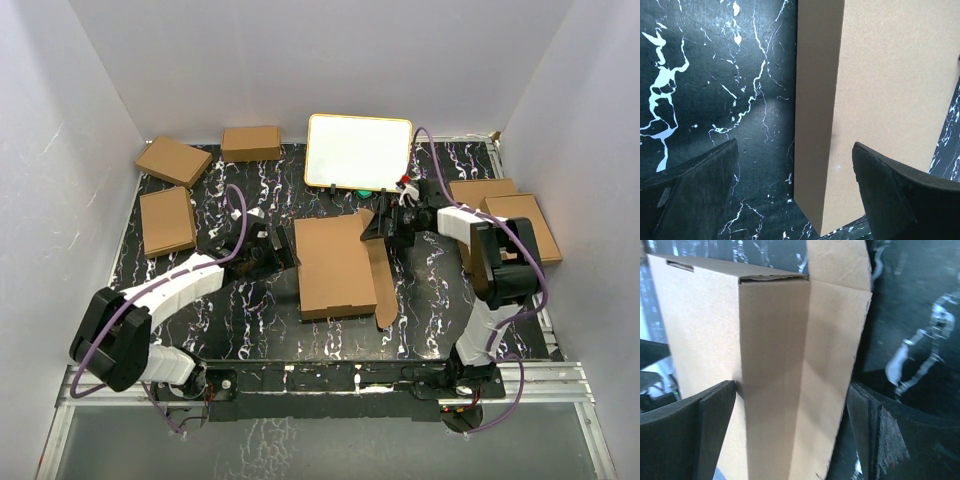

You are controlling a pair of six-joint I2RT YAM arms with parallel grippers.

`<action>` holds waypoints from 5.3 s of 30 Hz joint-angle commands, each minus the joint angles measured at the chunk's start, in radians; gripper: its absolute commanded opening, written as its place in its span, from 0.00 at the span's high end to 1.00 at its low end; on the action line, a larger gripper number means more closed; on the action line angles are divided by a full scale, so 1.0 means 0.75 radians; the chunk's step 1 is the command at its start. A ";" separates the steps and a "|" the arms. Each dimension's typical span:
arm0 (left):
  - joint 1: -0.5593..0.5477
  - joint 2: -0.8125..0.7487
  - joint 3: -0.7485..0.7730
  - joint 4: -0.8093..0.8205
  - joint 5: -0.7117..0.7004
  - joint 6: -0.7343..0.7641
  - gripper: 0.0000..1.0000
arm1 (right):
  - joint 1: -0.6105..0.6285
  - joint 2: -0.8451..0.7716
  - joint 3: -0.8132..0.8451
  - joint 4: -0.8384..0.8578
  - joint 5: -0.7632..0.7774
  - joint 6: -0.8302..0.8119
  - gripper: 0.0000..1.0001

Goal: Fold the paper box

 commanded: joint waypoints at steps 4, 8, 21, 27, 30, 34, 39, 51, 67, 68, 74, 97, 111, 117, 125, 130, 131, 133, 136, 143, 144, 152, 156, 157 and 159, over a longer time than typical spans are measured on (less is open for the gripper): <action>0.009 -0.169 0.071 -0.051 -0.045 0.072 0.07 | -0.055 -0.267 -0.005 -0.212 0.235 -0.398 0.01; 0.010 -0.264 0.022 -0.058 -0.045 0.065 0.11 | -0.053 -0.471 -0.078 -0.252 0.120 -0.698 0.07; 0.012 -0.275 -0.116 0.146 0.141 0.071 0.17 | 0.139 -0.425 -0.201 -0.392 0.015 -1.089 0.87; 0.017 -0.051 -0.050 0.224 0.208 0.124 0.29 | 0.288 -0.359 -0.138 -0.427 -0.010 -1.130 0.88; 0.023 0.071 0.014 0.241 0.205 0.156 0.51 | 0.360 -0.339 -0.054 -0.430 -0.001 -1.108 0.88; 0.044 0.212 0.115 0.236 0.216 0.209 0.57 | 0.395 -0.218 0.126 -0.444 -0.041 -1.049 0.84; 0.101 0.323 0.248 0.177 0.180 0.287 0.57 | 0.403 -0.055 0.302 -0.470 -0.028 -1.013 0.79; 0.242 0.209 0.452 0.015 0.146 0.460 0.30 | 0.334 -0.386 0.080 -0.469 -0.083 -1.192 0.63; 0.263 -0.683 -0.305 0.548 0.398 0.053 0.03 | 0.377 -0.811 -0.524 -0.429 -0.399 -2.107 0.07; 0.263 -0.710 -0.361 0.570 0.407 0.034 0.03 | 0.391 -0.813 -0.556 -0.394 -0.369 -2.114 0.07; 0.259 -0.819 -0.485 0.536 0.387 -0.018 0.03 | 0.478 -0.800 -0.640 -0.134 -0.216 -2.018 0.17; 0.251 -0.737 -0.552 0.555 0.276 -0.051 0.06 | 0.824 -0.670 -0.721 0.216 0.160 -1.913 0.30; 0.248 -0.698 -0.562 0.542 0.254 0.000 0.06 | 0.804 -0.696 -0.690 0.258 0.235 -1.756 0.55; 0.247 -0.684 -0.554 0.546 0.239 0.017 0.06 | 0.718 -0.735 -0.671 0.229 0.188 -1.712 0.61; 0.246 -0.633 -0.516 0.536 0.243 0.052 0.06 | 0.644 -0.752 -0.652 0.211 0.111 -1.643 0.65; 0.246 -0.584 -0.479 0.514 0.243 0.079 0.06 | 0.596 -0.749 -0.636 0.222 0.055 -1.553 0.67; 0.246 -0.574 -0.472 0.510 0.243 0.085 0.06 | 0.590 -0.746 -0.633 0.231 0.053 -1.527 0.68; 0.245 -0.555 -0.459 0.502 0.243 0.096 0.06 | 0.577 -0.739 -0.625 0.237 0.054 -1.491 0.69; 0.244 -0.532 -0.442 0.495 0.234 0.111 0.06 | 0.567 -0.719 -0.618 0.250 0.062 -1.446 0.73; 0.242 -0.472 -0.404 0.488 0.218 0.151 0.06 | 0.567 -0.656 -0.568 0.240 0.094 -1.346 0.81; 0.242 -0.462 -0.401 0.489 0.217 0.157 0.06 | 0.567 -0.654 -0.564 0.238 0.091 -1.339 0.81; 0.241 -0.337 -0.368 0.529 0.230 0.178 0.06 | 0.565 -0.640 -0.546 0.215 0.071 -1.315 0.92; 0.240 -0.288 -0.347 0.557 0.238 0.195 0.06 | 0.563 -0.624 -0.533 0.198 0.076 -1.298 0.92; 0.240 -0.276 -0.341 0.563 0.242 0.201 0.06 | 0.561 -0.617 -0.529 0.191 0.078 -1.289 0.92; 0.239 -0.252 -0.328 0.577 0.250 0.207 0.06 | 0.554 -0.605 -0.515 0.170 0.082 -1.268 0.92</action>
